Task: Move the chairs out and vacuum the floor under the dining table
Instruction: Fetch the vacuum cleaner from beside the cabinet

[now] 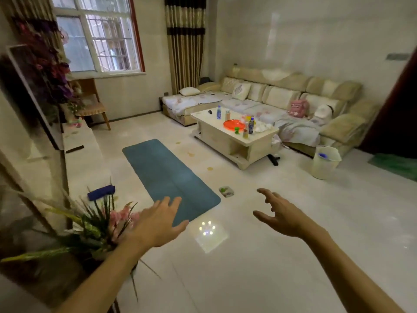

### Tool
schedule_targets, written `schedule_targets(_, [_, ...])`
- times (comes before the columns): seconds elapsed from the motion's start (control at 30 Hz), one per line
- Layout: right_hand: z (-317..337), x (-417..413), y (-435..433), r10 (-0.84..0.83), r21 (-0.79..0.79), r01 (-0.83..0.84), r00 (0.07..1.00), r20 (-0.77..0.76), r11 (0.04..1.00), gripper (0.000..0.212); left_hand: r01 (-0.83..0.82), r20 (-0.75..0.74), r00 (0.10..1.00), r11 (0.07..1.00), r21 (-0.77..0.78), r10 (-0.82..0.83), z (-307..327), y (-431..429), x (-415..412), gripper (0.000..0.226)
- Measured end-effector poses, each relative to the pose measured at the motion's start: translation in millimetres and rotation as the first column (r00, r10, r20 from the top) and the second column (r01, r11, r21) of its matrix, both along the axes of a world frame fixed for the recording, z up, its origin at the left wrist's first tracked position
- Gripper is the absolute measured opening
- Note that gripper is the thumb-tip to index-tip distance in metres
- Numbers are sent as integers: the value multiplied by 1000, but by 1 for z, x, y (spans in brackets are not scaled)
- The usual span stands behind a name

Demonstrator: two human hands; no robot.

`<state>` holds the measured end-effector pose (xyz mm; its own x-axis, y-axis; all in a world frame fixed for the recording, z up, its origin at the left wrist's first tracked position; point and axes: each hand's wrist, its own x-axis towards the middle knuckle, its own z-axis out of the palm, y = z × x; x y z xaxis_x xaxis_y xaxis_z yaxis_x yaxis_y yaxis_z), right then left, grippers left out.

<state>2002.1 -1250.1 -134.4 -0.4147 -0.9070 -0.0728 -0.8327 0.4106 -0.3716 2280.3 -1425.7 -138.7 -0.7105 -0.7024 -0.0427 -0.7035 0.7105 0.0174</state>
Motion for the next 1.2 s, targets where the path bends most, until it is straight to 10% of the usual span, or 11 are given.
schedule_targets(0.4, [-13,-200,-33,-359,-47,358,934,4,932,74,432,-58,901,901,31,-430,-12,-106,-283,72])
schedule_targets(1.2, [-13,-613,-82,-763,-55,762,646,13,645,71,788,-116,606,614,-45,-787,0,-224,-846,72])
